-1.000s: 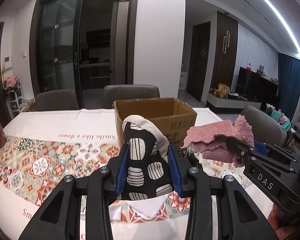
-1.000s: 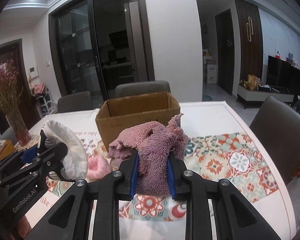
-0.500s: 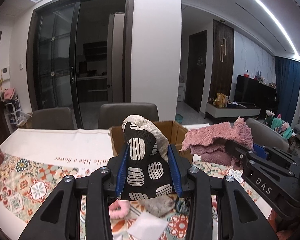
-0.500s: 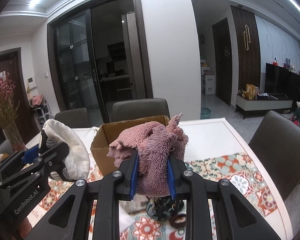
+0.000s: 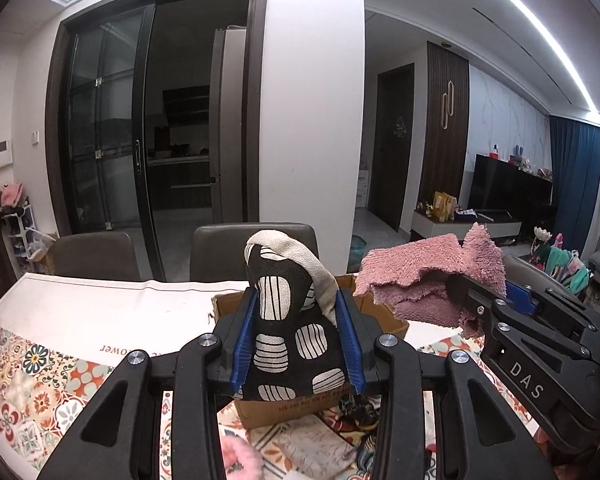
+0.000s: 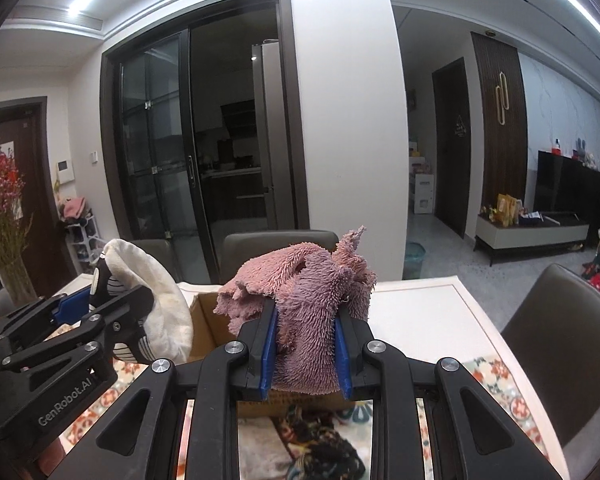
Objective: Organize soft objects
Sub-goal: 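Lift the pouch and pink towel and carry both toward the cardboard box, then lower the pouch and towel into the box and open both tools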
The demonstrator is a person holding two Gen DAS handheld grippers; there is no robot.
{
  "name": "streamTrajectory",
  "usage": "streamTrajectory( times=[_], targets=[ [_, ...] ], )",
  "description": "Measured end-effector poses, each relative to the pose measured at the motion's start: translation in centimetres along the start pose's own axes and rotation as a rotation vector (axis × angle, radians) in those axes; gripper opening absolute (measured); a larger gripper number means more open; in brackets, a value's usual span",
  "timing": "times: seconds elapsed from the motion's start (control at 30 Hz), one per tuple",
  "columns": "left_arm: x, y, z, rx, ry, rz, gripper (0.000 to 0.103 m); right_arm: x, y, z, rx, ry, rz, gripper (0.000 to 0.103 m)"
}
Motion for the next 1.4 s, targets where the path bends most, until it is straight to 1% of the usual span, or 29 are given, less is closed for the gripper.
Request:
streamTrajectory(
  times=[0.17, 0.3, 0.43, 0.53, 0.63, 0.77, 0.97, 1.03, 1.1, 1.13, 1.2, 1.27, 1.4],
  targets=[
    [0.8, -2.0, 0.8, 0.022, 0.008, -0.006, 0.039, 0.1, -1.9, 1.0, 0.013, 0.002, 0.016, 0.026],
    [1.2, -4.2, 1.3, 0.059, 0.011, -0.029, 0.039, 0.0, -4.1, 1.7, 0.055, -0.009, 0.024, 0.026],
    [1.2, -6.2, 1.7, 0.097, 0.007, -0.043, 0.039, -0.7, -6.0, 1.3, 0.105, -0.009, 0.023, 0.026],
    [0.9, -7.8, 2.0, 0.134, 0.006, -0.063, 0.039, -1.2, -8.1, 1.4, 0.156, -0.01, 0.016, 0.026],
    [0.6, -9.7, 1.9, 0.188, -0.002, -0.091, 0.04, -1.5, -9.5, 1.4, 0.203, -0.016, 0.015, 0.026],
    [0.3, -12.2, 1.2, 0.275, 0.007, -0.129, 0.041, -2.1, -12.1, 0.6, 0.301, -0.04, 0.019, 0.027],
    [-0.2, -14.4, -0.5, 0.376, -0.005, -0.163, 0.054, -3.1, -15.0, -1.4, 0.437, -0.067, 0.023, 0.028],
    [-0.1, -14.7, -0.8, 0.396, -0.002, -0.153, 0.058, -3.5, -15.9, -2.0, 0.482, -0.088, 0.027, 0.032],
    [0.1, -14.9, -1.1, 0.408, 0.005, -0.147, 0.063, -4.3, -16.8, -2.5, 0.516, -0.11, 0.019, 0.041],
    [0.2, -14.8, -1.3, 0.412, 0.004, -0.143, 0.066, -4.7, -17.2, -2.6, 0.531, -0.128, 0.02, 0.044],
    [0.2, -14.7, -1.5, 0.414, -0.008, -0.136, 0.068, -5.2, -17.4, -2.8, 0.542, -0.151, 0.014, 0.055],
    [0.3, -14.4, -1.7, 0.412, -0.018, -0.12, 0.069, -5.1, -17.7, -2.7, 0.54, -0.158, 0.01, 0.056],
    [1.0, -13.4, -2.0, 0.402, -0.035, -0.087, 0.069, -4.9, -16.7, -2.4, 0.502, -0.115, -0.029, 0.056]
  ],
)
Point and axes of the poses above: each gripper's, at about its wrist camera, not at the fingertips, and y roughly against the way its jaws point, x to its left, z to its top, the point moved 9 cm from there along -y, roughly the way its jaws point, and after that the axes turned 15 degrees about -y, right-handed, at the moved point
